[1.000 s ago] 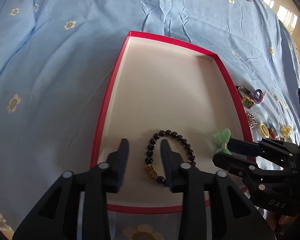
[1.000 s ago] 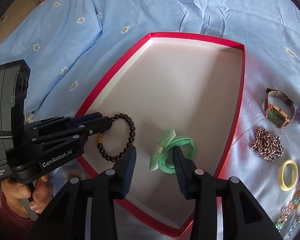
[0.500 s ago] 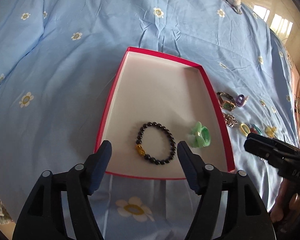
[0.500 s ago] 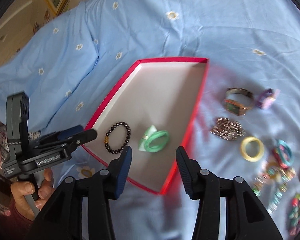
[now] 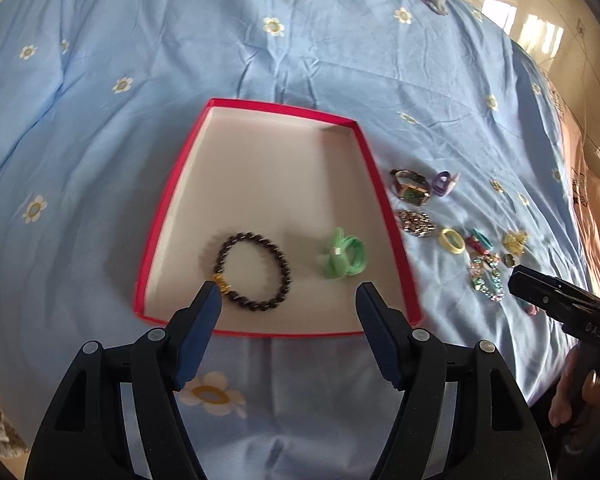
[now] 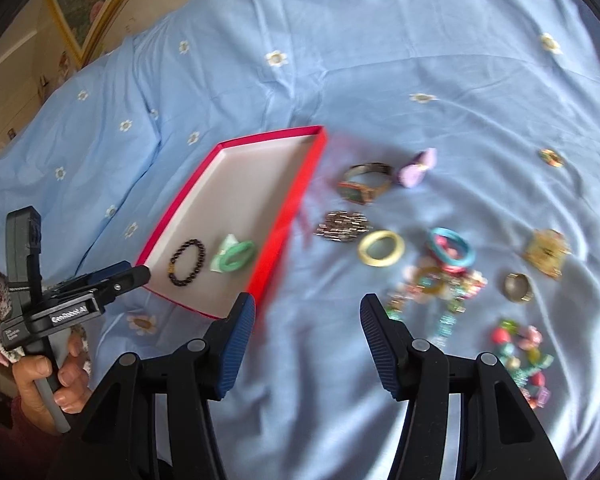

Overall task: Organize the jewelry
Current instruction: 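Move both open tools back toward the jewelry pile, then grasp the yellow hair tie with the left tool while the right tool grasps the yellow claw clip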

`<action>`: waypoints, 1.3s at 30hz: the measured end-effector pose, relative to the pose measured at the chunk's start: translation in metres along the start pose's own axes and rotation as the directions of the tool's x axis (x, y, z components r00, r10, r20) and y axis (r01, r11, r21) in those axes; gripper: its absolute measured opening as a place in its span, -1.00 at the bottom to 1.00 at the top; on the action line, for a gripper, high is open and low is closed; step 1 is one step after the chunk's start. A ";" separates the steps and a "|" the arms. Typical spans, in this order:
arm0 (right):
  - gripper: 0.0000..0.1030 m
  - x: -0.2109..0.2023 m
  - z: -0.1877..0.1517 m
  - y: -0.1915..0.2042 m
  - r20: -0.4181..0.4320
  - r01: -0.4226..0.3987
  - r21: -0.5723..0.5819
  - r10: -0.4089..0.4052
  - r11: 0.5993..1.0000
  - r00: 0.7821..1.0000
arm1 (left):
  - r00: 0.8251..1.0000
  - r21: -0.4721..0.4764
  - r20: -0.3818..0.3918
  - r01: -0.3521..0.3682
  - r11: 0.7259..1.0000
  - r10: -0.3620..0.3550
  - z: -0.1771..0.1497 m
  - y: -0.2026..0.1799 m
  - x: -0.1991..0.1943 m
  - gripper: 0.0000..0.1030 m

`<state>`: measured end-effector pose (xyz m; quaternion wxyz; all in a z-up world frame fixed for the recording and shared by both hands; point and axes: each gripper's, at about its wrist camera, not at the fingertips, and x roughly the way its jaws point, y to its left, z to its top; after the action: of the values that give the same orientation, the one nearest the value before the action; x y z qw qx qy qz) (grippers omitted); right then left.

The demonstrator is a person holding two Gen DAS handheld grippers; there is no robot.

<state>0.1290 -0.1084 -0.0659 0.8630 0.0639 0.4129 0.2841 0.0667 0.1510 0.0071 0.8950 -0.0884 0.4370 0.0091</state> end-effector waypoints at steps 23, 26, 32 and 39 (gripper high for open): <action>0.10 -0.037 -0.001 -0.091 0.069 0.168 0.154 -0.180 0.974 0.981 | 0.990 0.191 -0.038 0.140 0.972 -0.135 0.036 -0.102 0.043 0.34; 0.10 -0.037 0.001 -0.101 0.066 0.187 0.162 -0.199 0.969 0.978 | 0.987 0.208 -0.056 0.156 0.966 -0.148 0.036 -0.113 0.050 0.34; 0.10 -0.029 0.009 -0.119 0.049 0.231 0.175 -0.243 0.957 0.969 | 0.979 0.234 -0.102 0.196 0.952 -0.176 0.036 -0.140 0.071 0.31; 0.09 -0.016 0.018 -0.137 0.026 0.259 0.189 -0.269 0.947 0.963 | 0.964 0.260 -0.209 0.216 0.941 -0.164 0.033 -0.171 0.113 -0.20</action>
<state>0.1941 -0.2284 -0.0908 0.8940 0.0946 0.4197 0.1251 0.1784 -0.0192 -0.0363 0.8509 -0.0031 0.5040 -0.1480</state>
